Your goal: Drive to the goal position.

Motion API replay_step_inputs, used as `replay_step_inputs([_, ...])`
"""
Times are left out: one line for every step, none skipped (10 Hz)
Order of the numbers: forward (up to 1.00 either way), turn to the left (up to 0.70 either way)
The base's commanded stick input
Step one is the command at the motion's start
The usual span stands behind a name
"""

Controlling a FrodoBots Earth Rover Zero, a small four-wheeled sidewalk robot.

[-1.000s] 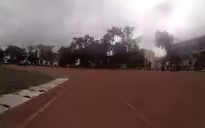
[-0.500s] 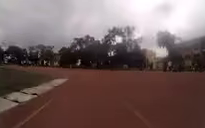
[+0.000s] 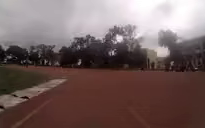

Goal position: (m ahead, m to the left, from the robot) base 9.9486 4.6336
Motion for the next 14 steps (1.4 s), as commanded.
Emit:
replay_step_inputs([0.7,0.0])
replay_step_inputs([0.7,0.0])
replay_step_inputs([0.7,0.0])
replay_step_inputs([0.7,0.0])
replay_step_inputs([0.7,0.0])
replay_step_inputs([0.7,0.0])
replay_step_inputs([0.7,0.0])
replay_step_inputs([0.7,0.0])
replay_step_inputs([0.7,0.0])
replay_step_inputs([0.7,0.0])
replay_step_inputs([0.7,0.0])
replay_step_inputs([0.7,0.0])
replay_step_inputs([0.7,0.0])
replay_step_inputs([0.7,0.0])
